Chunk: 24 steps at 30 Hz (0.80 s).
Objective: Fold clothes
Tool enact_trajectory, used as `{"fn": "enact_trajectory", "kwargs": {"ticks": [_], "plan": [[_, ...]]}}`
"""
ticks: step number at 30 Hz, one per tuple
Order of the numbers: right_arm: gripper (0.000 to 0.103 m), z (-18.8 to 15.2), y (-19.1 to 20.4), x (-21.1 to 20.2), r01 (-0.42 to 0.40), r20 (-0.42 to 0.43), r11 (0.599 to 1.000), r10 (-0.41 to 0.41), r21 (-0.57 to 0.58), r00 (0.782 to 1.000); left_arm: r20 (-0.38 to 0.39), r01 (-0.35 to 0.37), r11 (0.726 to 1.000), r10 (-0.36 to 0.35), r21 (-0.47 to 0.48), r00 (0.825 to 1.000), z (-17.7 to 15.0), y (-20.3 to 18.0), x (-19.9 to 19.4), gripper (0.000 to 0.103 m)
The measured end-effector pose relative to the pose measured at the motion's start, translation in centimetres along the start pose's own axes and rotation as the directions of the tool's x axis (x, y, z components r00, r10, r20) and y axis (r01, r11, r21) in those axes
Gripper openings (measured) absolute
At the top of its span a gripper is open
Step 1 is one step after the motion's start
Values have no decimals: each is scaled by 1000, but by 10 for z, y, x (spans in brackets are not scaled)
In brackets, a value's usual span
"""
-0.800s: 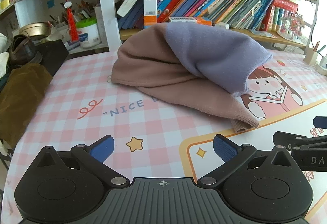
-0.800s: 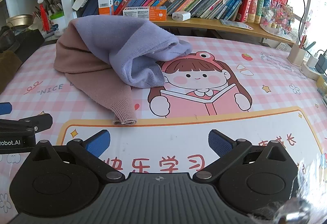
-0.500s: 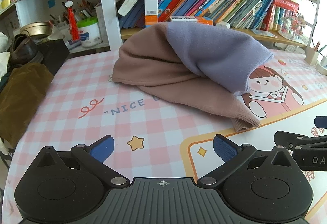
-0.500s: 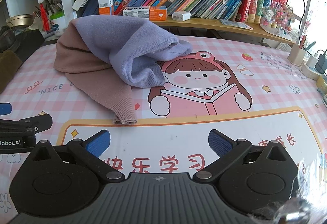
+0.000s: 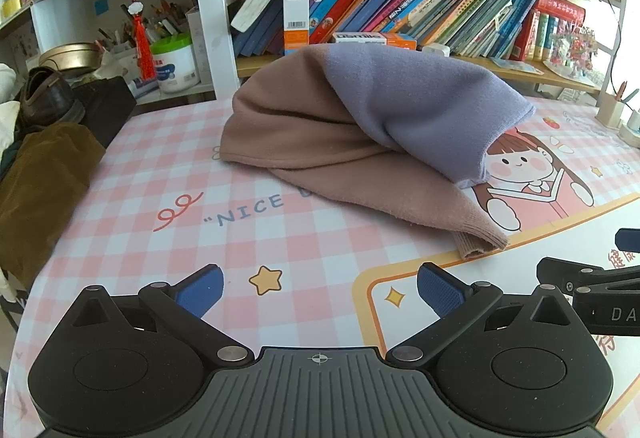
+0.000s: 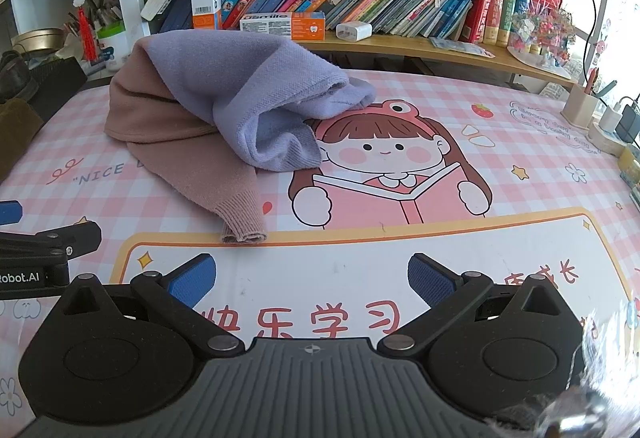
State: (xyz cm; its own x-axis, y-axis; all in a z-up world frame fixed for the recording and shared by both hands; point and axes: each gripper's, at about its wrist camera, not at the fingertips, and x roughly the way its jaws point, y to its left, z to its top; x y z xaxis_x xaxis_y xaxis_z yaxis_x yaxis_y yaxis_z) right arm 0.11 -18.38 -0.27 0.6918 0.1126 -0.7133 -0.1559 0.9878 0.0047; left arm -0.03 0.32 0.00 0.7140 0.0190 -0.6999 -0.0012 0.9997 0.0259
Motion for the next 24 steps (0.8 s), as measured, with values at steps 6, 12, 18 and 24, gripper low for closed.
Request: {"fn": "enact_trajectory", "kwargs": {"ticks": [6, 12, 18, 24], "plan": [[103, 0, 0, 0, 0, -1, 1000, 0, 1, 1000, -2, -1, 1000, 1, 0, 1000, 0, -1, 0, 103], [103, 0, 0, 0, 1, -2, 1000, -1, 2, 1000, -4, -2, 1000, 2, 0, 1000, 1, -1, -1, 103], [103, 0, 0, 0, 1, -2, 1000, -1, 2, 1000, -4, -1, 1000, 1, 0, 1000, 1, -1, -1, 103], [103, 0, 0, 0, 1, -3, 1000, -1, 2, 1000, -3, 0, 1000, 0, -1, 1000, 1, -1, -1, 103]]}}
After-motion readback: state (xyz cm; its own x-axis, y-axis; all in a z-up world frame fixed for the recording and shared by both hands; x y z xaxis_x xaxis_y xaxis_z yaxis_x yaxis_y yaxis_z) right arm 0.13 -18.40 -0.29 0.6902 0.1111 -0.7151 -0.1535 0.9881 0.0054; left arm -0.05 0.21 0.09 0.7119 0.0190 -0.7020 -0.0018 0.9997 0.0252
